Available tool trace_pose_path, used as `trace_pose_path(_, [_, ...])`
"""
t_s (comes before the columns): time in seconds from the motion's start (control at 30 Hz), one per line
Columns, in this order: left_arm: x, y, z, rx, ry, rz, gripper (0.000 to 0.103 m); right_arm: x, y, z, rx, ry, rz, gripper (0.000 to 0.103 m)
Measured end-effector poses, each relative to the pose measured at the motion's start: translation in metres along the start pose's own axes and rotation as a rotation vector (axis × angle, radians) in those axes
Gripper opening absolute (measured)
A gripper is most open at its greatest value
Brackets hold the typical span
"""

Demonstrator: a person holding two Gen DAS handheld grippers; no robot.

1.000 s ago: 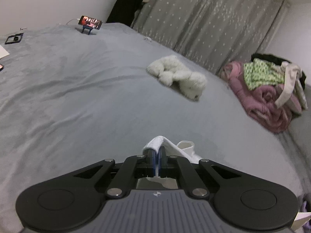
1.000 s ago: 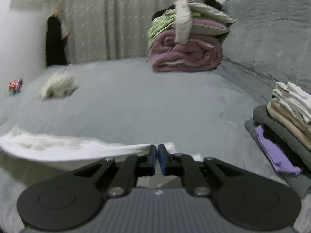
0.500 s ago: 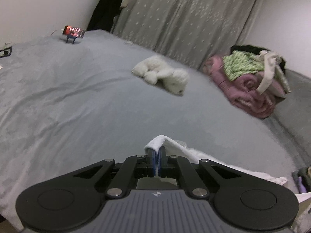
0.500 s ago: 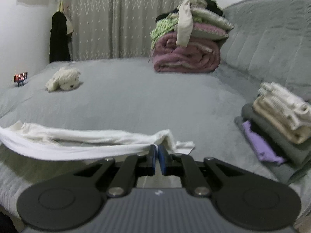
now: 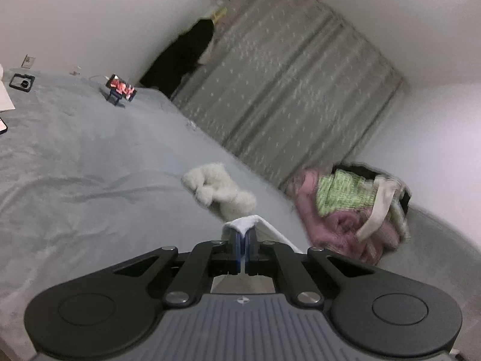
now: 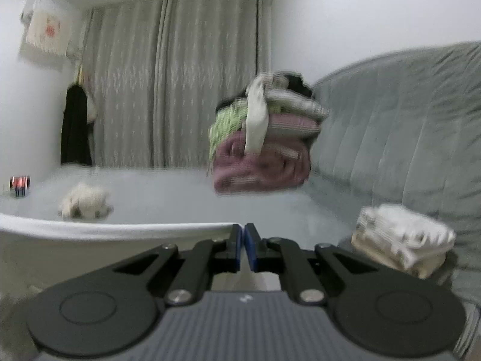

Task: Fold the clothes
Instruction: 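Shake the held garment out with both grippers, spreading it above the bed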

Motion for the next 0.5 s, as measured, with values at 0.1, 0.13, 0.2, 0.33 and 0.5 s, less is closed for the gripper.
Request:
trace_pose_path(0.1, [0.002, -0.011, 0.013, -0.076, -0.042, 0.070, 0.001, 0.008, -0.023, 0.004, -0.002, 0.042, 0.080, 0.004])
trace_pose_path(0.13, [-0.004, -0.011, 0.016, -0.093, -0.045, 0.069, 0.001, 0.009, -0.029, 0.007, 0.007, 0.066, 0.104, 0.004])
trace_pose_path(0.2, [-0.023, -0.001, 0.016, -0.097, -0.041, 0.019, 0.001, -0.004, -0.027, 0.011, -0.007, 0.060, 0.083, 0.004])
trace_pose_path(0.33, [-0.071, 0.037, -0.004, -0.143, -0.135, -0.095, 0.001, -0.060, 0.027, -0.004, 0.037, -0.010, -0.126, 0.004])
trace_pose_path(0.5, [-0.090, 0.050, -0.029, -0.123, -0.191, -0.119, 0.001, -0.086, 0.130, -0.041, 0.018, -0.163, -0.430, 0.008])
Point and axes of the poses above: each gripper's, at about its wrist camera, not at the fingertips, and x roughly against the way its jaws point, z to its right, y to its underside, the point moved 7 cm from there along -x, roughly the way its jaws point, and after that the axes turned 10 degrees about z, right-handed, at the moved point
